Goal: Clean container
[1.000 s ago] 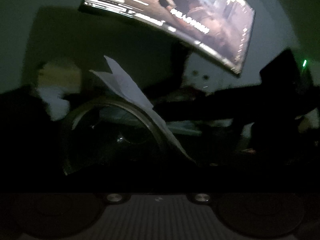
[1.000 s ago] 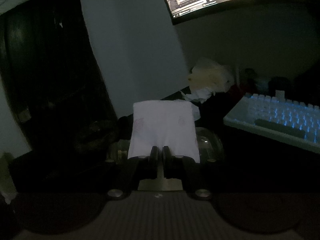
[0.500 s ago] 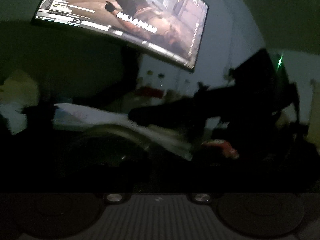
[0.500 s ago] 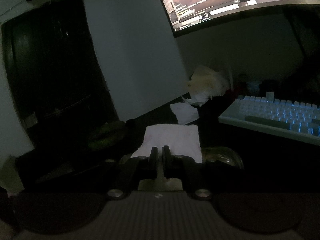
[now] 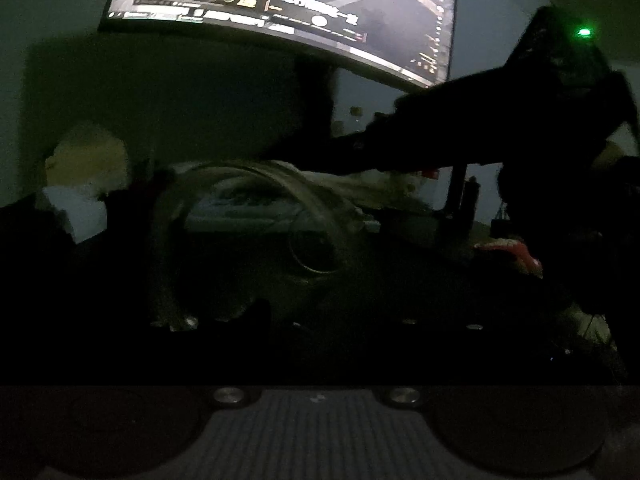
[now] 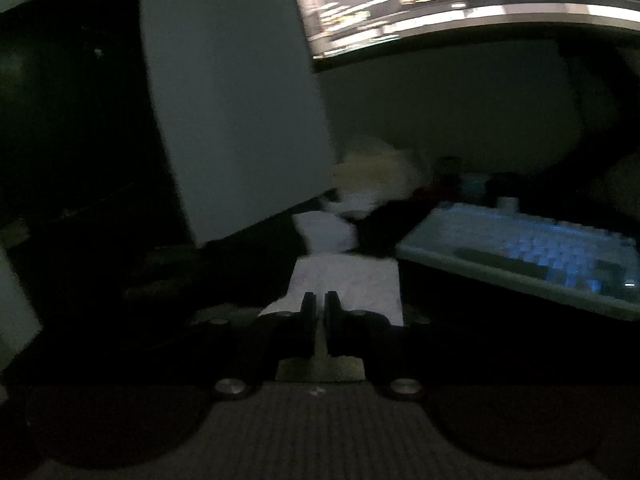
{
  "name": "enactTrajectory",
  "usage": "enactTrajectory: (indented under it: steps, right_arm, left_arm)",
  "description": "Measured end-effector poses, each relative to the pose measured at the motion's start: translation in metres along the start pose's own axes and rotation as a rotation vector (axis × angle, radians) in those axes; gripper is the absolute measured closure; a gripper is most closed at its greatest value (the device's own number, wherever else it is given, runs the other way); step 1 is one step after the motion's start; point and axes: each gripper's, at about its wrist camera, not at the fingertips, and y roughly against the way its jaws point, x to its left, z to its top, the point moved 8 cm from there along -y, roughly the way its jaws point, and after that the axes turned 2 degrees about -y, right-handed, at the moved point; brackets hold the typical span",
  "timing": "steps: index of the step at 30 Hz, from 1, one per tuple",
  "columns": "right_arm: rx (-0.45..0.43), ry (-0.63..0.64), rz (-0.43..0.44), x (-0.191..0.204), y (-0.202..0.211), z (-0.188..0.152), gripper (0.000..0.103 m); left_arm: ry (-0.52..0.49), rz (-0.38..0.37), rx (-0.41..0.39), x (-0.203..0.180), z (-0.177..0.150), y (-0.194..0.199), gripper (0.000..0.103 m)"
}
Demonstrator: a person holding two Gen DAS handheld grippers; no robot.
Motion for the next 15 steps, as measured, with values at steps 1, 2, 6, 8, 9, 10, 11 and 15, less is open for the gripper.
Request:
enactTrajectory:
  steps: [1, 2, 6, 8, 9, 10, 11, 15]
  right_arm:
    - [0.006, 0.007, 0.044, 0.01, -0.001, -0.002, 0.096]
    - [0.011, 0.015, 0.069, 0.018, -0.002, -0.004, 0.096]
    - [-0.009, 0.036, 0.007, 0.011, -0.011, -0.003, 0.096]
    - [-0.02, 0.001, -0.062, -0.008, -0.015, 0.003, 0.096]
    - [-0.023, -0.018, -0.092, -0.017, -0.017, 0.005, 0.096]
    - [-0.023, -0.029, -0.093, -0.018, -0.018, 0.007, 0.096]
    - [-0.023, -0.039, -0.091, -0.019, -0.019, 0.008, 0.096]
    - [-0.01, 0.024, 0.053, 0.018, -0.018, 0.003, 0.095]
  left_arm:
    - [-0.001, 0.015, 0.0, 0.002, 0.0, 0.0, 0.05]
    - [-0.006, 0.031, 0.0, 0.003, 0.001, -0.001, 0.05]
    - [0.018, 0.036, -0.002, 0.009, 0.003, 0.001, 0.049]
    - [0.03, 0.034, -0.002, 0.013, 0.004, 0.0, 0.049]
    - [0.035, 0.033, -0.001, 0.014, 0.004, 0.0, 0.049]
    - [0.038, 0.034, 0.001, 0.014, 0.005, 0.0, 0.049]
    - [0.041, 0.034, 0.004, 0.015, 0.005, -0.001, 0.049]
    - [0.036, 0.034, 0.008, 0.014, 0.005, -0.007, 0.048]
